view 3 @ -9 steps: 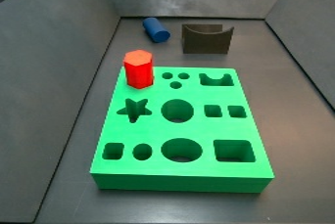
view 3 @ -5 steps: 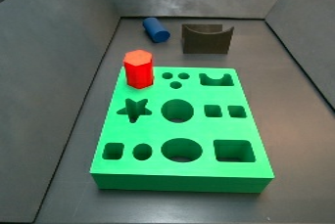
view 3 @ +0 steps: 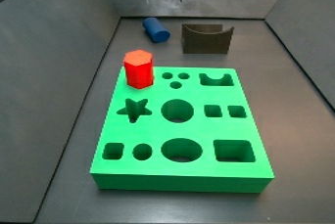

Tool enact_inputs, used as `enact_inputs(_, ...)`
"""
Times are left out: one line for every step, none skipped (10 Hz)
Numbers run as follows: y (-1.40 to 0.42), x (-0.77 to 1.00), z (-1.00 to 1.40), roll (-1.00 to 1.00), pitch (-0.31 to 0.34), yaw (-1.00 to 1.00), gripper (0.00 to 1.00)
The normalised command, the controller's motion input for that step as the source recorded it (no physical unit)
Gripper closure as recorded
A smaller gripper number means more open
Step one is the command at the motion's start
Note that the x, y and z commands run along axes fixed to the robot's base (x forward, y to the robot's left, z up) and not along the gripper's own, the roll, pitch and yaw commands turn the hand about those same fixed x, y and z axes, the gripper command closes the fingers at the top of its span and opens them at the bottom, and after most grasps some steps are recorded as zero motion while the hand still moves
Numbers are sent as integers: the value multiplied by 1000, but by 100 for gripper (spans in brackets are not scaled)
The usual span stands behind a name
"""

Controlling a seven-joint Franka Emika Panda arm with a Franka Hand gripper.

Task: Pick up the oval object. Move up. Place the oval object on the fixture. Regrasp the oval object. Move to above the board. Insert the oval object.
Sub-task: Pick up the oval object.

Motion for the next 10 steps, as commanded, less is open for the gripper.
enact_inputs(0,157,-1000,63,0,323,0)
enact_inputs(-3,0,-934,183,0,229,0)
enact_inputs(-46,-254,-857,251,-7,123,0)
enact_inputs(-43,-540,-843,247,-56,57,0)
enact_inputs(-40,-631,-811,219,-139,37,0)
enact_inputs(-31,-606,-740,190,-217,71,0)
enact_inputs(-40,-317,-880,181,-131,91,0)
enact_inputs(-17,0,-1000,131,-13,97,0)
enact_inputs(-94,71,-803,216,0,129,0)
enact_inputs(-120,0,-574,309,0,134,0)
